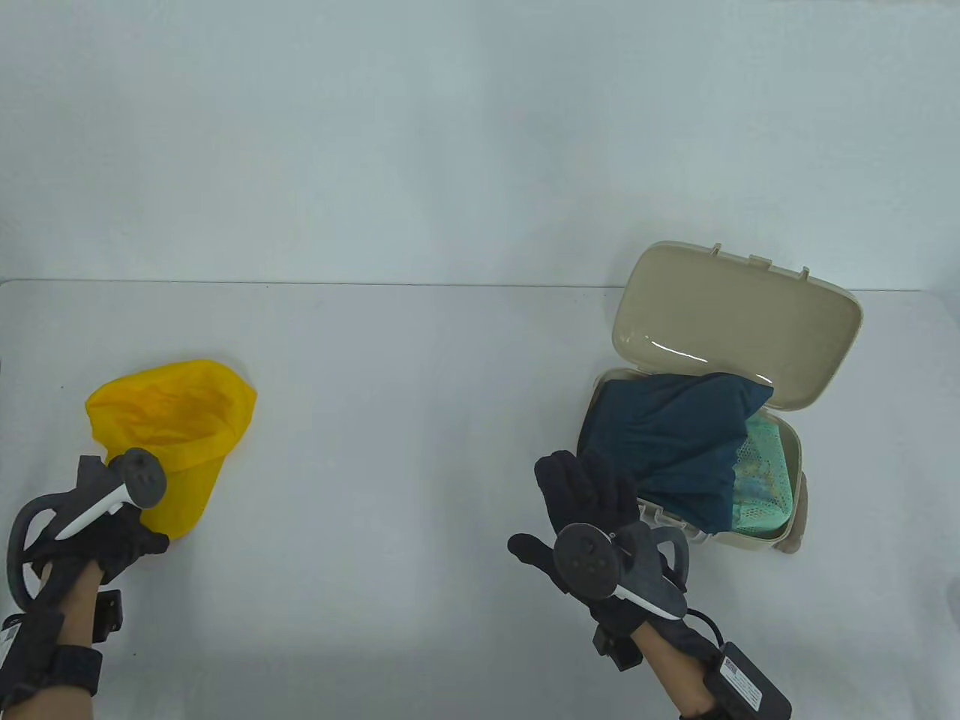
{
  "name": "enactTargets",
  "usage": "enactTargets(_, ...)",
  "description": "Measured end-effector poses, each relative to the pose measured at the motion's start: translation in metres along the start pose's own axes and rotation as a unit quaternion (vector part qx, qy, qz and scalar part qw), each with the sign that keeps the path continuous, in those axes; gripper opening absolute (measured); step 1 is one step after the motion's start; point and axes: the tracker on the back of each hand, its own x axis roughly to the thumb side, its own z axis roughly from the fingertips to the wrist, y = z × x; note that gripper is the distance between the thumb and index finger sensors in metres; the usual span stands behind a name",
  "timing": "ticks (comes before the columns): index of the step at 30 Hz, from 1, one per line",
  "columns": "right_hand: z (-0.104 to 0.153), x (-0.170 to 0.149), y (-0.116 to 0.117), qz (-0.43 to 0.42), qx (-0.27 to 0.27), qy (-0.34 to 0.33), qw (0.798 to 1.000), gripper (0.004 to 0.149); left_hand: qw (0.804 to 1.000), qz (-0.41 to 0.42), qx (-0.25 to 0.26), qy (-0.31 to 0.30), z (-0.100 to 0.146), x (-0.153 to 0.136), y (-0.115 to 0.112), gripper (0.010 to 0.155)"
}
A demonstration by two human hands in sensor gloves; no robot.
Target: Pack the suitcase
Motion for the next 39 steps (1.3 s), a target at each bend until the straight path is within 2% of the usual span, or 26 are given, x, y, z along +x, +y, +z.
enactTargets(3, 0.000, 0.000, 0.000, -0.003, 0.002, 0.002, 1.000, 0.092, 1.000, -0.011, -0.025, 0.007, -0.011, 0.000, -0.007, 0.101)
enactTargets(6, 0.000, -0.001, 0.000, -0.007, 0.001, 0.005, 1.000, 0.091, 1.000, -0.022, -0.010, 0.015, -0.017, 0.003, -0.010, 0.092)
enactTargets(9, 0.000, -0.001, 0.000, -0.013, -0.007, 0.007, 1.000, 0.090, 0.996, -0.057, 0.050, 0.035, -0.015, 0.008, -0.009, 0.078)
enactTargets(10, 0.000, -0.001, 0.000, -0.015, -0.007, 0.008, 1.000, 0.090, 0.994, -0.060, 0.083, 0.040, -0.013, 0.009, -0.008, 0.072)
enactTargets(12, -0.001, -0.001, 0.000, -0.016, -0.005, 0.008, 1.000, 0.090, 0.991, -0.031, 0.125, 0.033, -0.007, 0.010, 0.000, 0.064)
enactTargets(15, -0.001, 0.000, 0.001, -0.015, -0.005, 0.006, 1.000, 0.090, 0.982, 0.013, 0.187, 0.024, 0.009, 0.013, 0.017, 0.062)
enactTargets(20, 0.000, 0.001, 0.000, -0.019, -0.006, -0.002, 1.000, 0.090, 0.961, 0.022, 0.276, -0.003, 0.051, 0.030, 0.056, 0.061)
enactTargets(25, 0.002, 0.002, -0.001, -0.024, -0.010, -0.010, 1.000, 0.090, 0.935, 0.012, 0.351, -0.055, 0.103, 0.068, 0.091, 0.061)
enactTargets(29, 0.002, 0.002, -0.001, -0.025, -0.011, -0.012, 1.000, 0.090, 0.915, 0.024, 0.390, -0.104, 0.133, 0.105, 0.102, 0.061)
enactTargets(33, 0.003, 0.002, 0.000, -0.024, -0.011, -0.012, 1.000, 0.090, 0.896, 0.035, 0.416, -0.152, 0.154, 0.145, 0.100, 0.061)
enactTargets(39, 0.002, 0.001, 0.000, -0.026, -0.007, -0.005, 1.000, 0.090, 0.882, 0.051, 0.416, -0.216, 0.161, 0.191, 0.077, 0.061)
